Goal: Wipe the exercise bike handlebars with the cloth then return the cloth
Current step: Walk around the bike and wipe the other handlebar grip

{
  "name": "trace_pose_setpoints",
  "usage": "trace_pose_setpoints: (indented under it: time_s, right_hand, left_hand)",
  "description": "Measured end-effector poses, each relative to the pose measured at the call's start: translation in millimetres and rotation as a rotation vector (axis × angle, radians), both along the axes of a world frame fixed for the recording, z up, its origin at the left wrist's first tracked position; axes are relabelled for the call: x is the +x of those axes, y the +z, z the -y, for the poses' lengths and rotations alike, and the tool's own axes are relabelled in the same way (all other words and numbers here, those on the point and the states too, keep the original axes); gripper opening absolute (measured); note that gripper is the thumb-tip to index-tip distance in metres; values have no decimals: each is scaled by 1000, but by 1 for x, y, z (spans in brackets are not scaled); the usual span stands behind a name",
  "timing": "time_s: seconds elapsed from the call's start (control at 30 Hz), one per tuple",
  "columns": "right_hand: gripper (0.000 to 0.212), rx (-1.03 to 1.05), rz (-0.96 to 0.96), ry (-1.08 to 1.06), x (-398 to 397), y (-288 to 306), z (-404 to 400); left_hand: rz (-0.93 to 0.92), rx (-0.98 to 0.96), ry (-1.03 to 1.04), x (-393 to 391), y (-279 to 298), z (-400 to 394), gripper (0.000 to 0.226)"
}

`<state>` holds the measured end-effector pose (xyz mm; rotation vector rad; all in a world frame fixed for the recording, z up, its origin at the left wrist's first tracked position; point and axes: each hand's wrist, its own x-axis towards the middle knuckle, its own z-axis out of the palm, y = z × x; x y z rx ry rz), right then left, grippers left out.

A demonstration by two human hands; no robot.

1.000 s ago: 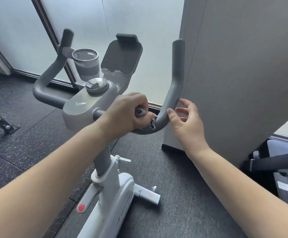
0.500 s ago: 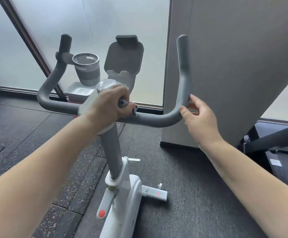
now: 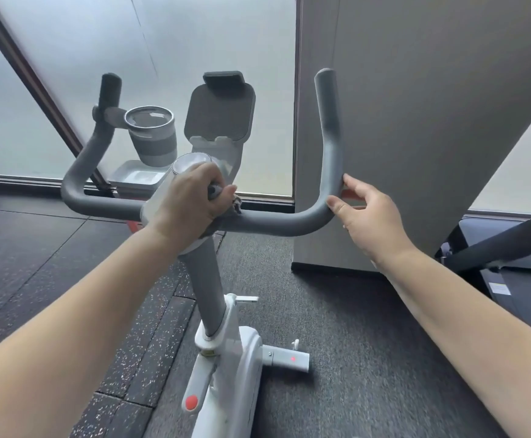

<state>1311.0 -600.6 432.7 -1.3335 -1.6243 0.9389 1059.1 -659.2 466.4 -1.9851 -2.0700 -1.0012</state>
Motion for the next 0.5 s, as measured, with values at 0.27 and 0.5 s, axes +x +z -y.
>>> trace_pose_setpoints:
  time_s: [0.27,0.5]
  right_hand:
    - [56,-11,-37,26,4,5,0]
    - [40,-9,-52,82,13,5,-8]
  left_hand:
    - [84,113,-124,40,-13,-5,20]
    - [141,179,-195,98,-18,-14,23]
